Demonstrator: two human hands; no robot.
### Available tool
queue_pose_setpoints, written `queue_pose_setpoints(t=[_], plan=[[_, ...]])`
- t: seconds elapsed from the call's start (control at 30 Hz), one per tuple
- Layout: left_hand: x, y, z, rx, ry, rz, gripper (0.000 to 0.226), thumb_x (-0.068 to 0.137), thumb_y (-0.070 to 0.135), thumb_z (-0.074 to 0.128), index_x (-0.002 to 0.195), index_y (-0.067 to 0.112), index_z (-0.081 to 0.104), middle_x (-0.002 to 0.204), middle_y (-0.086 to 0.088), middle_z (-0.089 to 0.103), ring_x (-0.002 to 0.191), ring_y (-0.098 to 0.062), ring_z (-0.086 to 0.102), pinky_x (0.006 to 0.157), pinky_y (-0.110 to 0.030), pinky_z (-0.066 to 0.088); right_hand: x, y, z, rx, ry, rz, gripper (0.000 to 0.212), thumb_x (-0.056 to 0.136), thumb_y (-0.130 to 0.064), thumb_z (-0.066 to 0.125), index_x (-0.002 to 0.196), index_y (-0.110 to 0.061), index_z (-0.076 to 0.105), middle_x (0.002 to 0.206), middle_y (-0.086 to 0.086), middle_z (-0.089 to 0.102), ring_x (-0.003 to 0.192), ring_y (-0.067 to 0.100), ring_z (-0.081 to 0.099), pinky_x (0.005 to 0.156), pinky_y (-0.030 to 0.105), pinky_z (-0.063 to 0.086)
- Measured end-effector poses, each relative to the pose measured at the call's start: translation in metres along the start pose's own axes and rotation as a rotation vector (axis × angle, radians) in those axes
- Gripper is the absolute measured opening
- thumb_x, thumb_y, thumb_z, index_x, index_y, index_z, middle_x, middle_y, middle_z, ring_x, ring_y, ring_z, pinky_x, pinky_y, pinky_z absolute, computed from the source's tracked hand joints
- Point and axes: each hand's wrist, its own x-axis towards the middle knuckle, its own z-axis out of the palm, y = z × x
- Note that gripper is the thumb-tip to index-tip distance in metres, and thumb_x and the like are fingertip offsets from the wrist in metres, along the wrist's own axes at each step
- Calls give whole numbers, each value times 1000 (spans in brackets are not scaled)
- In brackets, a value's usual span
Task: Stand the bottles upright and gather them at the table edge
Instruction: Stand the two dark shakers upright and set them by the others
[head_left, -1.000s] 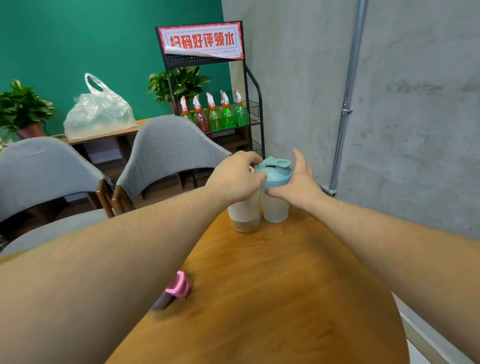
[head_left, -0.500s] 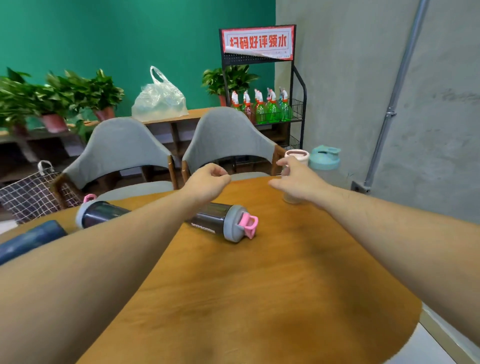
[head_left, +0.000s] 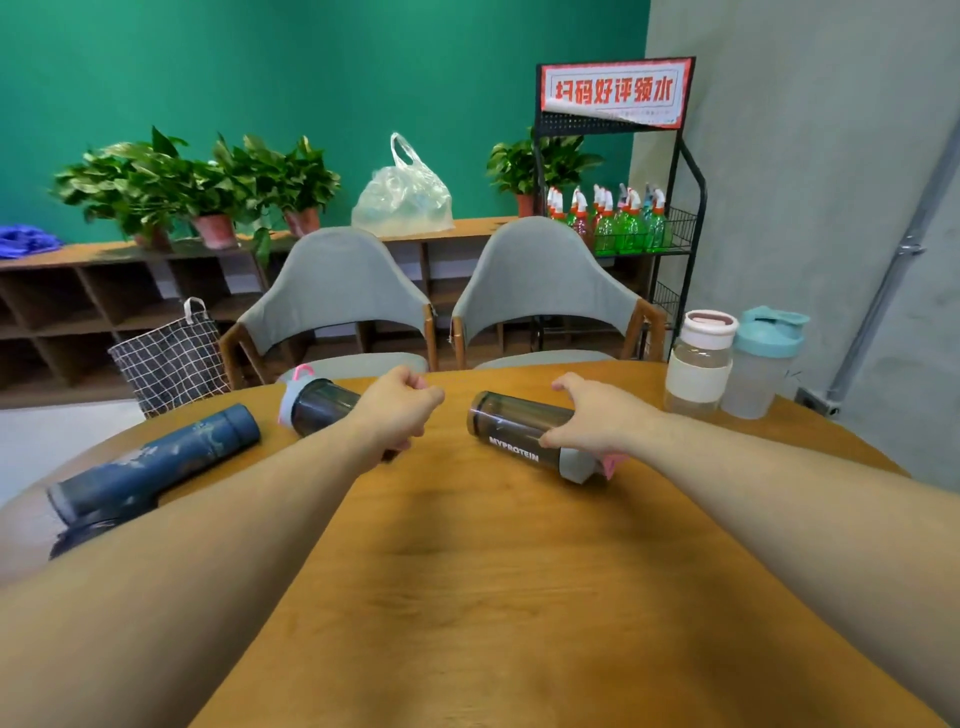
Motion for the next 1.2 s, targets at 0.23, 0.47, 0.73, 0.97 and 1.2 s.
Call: queue_pose_setpoints(t=[0.23, 0.47, 0.73, 0.97, 1.2], plan=[[45, -41, -26, -56, 106, -187, 54, 92, 48, 60, 130, 12, 44, 116, -13, 59, 96, -26, 60, 66, -35, 53, 42, -24, 26, -229, -65, 14, 83, 79, -51, 71, 147, -23, 32, 126, 7, 58, 99, 22, 59, 73, 32, 56], [93, -70, -20, -31, 338, -346, 96, 81, 57, 70, 153, 15, 21, 156, -16, 26, 136, -42, 37, 106, -55, 42, 78, -29, 42, -387, -83, 48, 78, 70, -46, 80, 135, -19, 48, 119, 5, 46, 99, 23, 52, 77, 34, 52], [125, -89, -17, -292, 527, -468, 101, 74, 48, 82, 150, 17, 23, 150, -15, 30, 130, -42, 43, 105, -55, 41, 96, -25, 39, -442, -152, -46, 84, 71, -37, 81, 141, -28, 36, 129, 2, 50, 117, 27, 49, 102, 58, 37], [128, -85, -17, -547, 430, -571, 105, 75, 34, 83, 152, 24, 13, 142, -20, 43, 125, -39, 48, 98, -54, 49, 88, -25, 41, -396, -193, -76, 76, 85, -7, 66, 139, -46, 29, 150, -1, 36, 144, 32, 21, 106, 75, 15], [129, -83, -22, -755, 274, -701, 100, 61, 27, 89, 144, 17, 35, 134, -16, 55, 115, -39, 58, 90, -54, 53, 81, -33, 50, -67, -62, 28, 23, 93, -29, 47, 111, -38, 59, 143, -3, 43, 141, 28, 24, 105, 74, 17]])
